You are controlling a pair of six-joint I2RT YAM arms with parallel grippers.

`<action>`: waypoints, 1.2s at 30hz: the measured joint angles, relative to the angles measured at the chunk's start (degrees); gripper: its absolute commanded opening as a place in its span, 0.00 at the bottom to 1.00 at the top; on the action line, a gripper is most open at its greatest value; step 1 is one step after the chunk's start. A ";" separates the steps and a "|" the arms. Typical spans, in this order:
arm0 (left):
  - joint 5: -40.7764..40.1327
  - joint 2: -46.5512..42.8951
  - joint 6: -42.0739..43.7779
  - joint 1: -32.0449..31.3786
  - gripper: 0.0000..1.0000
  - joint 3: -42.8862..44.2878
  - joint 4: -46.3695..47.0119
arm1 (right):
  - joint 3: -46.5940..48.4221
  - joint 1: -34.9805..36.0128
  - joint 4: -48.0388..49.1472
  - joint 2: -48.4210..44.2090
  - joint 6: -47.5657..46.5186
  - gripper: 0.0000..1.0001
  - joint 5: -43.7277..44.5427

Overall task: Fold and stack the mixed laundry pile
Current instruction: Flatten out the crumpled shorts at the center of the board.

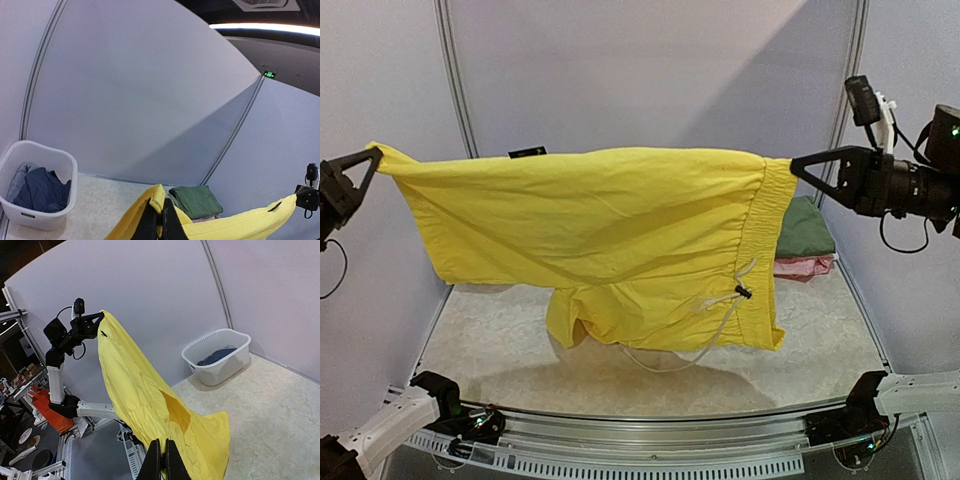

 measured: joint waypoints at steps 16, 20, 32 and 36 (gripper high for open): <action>3.10 25.88 3.15 -0.15 0.00 28.61 -2.95 | 24.37 0.46 -12.79 11.10 -1.11 0.00 14.97; 2.14 33.57 3.34 -0.15 0.00 16.65 1.27 | 13.97 -3.72 -11.41 15.43 0.79 0.00 24.63; 1.22 72.08 3.13 -4.39 0.00 -1.66 11.98 | -2.54 -20.98 -2.34 47.91 4.37 0.00 21.84; 0.46 77.18 3.41 -5.16 0.00 2.19 14.12 | 0.74 -21.46 -0.42 54.23 3.54 0.00 20.94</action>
